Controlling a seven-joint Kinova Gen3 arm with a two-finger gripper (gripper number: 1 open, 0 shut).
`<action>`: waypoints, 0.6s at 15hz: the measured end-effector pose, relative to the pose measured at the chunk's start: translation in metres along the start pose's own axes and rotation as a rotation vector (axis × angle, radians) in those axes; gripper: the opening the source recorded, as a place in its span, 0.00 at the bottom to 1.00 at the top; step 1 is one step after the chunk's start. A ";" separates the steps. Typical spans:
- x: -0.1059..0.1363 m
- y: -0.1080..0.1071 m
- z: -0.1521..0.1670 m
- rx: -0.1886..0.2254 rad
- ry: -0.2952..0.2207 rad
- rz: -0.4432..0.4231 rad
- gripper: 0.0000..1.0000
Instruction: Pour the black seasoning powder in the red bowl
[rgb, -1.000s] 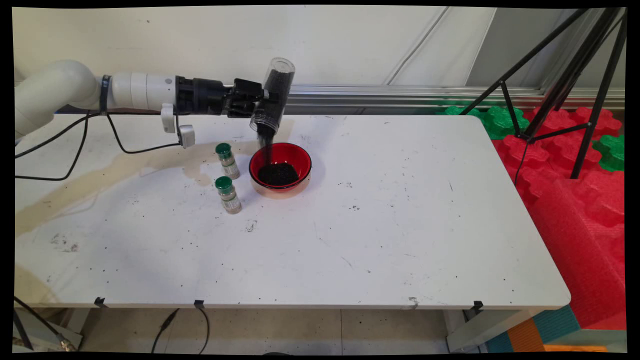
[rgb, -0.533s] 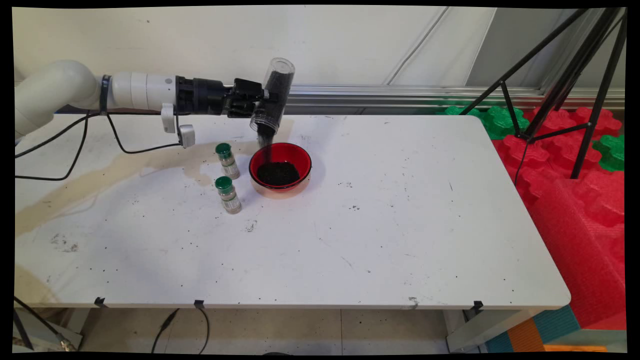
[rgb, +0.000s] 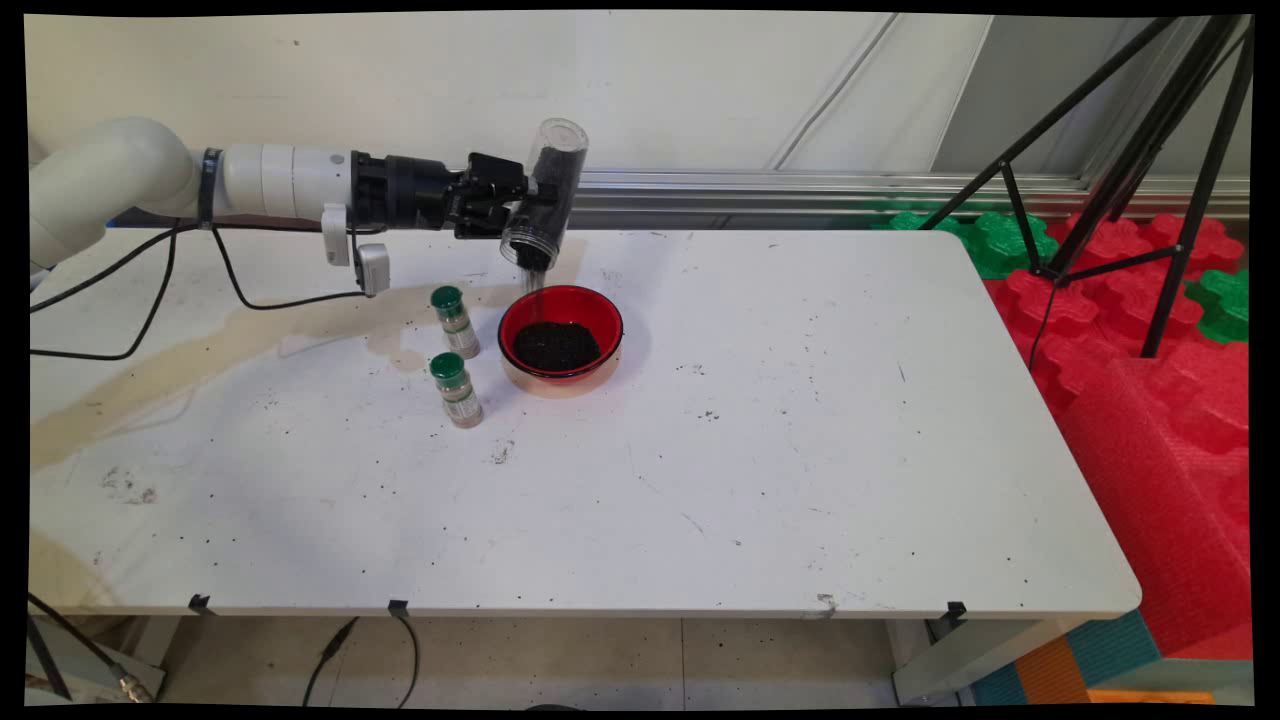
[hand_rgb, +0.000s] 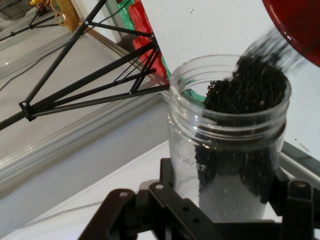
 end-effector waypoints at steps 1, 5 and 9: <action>0.000 0.000 0.000 0.000 0.001 -0.009 0.00; -0.001 -0.002 -0.001 -0.003 0.003 -0.085 0.00; -0.003 -0.005 -0.001 -0.009 0.005 -0.174 0.00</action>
